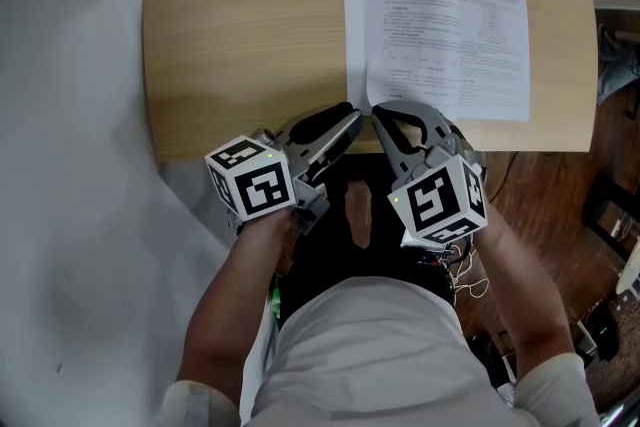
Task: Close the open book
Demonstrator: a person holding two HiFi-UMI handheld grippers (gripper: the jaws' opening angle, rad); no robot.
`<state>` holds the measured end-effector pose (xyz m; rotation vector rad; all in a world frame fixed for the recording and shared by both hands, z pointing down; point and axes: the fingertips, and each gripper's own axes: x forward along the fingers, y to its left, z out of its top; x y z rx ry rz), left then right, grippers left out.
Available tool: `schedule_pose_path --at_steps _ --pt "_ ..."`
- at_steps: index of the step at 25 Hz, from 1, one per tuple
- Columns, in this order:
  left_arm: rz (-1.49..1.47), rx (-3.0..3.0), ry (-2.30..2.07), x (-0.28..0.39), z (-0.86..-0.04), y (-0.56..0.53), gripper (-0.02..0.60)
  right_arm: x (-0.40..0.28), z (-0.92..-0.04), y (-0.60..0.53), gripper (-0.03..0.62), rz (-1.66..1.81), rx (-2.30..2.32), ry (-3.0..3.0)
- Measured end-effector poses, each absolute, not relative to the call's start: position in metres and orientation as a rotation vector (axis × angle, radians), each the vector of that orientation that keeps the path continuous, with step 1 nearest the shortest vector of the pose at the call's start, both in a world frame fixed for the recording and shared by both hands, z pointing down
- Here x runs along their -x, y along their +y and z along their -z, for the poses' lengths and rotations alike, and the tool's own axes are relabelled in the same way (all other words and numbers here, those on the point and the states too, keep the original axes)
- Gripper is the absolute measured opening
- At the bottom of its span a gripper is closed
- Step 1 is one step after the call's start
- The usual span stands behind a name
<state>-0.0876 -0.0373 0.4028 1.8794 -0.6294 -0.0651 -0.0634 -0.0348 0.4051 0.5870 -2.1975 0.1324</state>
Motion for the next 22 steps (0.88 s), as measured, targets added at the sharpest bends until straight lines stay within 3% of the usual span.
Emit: schedule_pose_path --at_steps 9,13,22 --pt "0.165 -1.715 -0.568 0.081 -0.404 -0.045 0.075 0.06 -0.399 -0.036 0.0 -0.11 -0.606 -2.205" --pt "0.173 -1.656 -0.549 0.079 -0.404 -0.047 0.148 0.057 -0.399 -0.038 0.0 -0.107 -0.614 -2.206" --pt "0.186 -1.614 -0.536 0.078 -0.408 -0.053 0.147 0.053 -0.406 -0.034 0.002 -0.002 -0.577 -2.142"
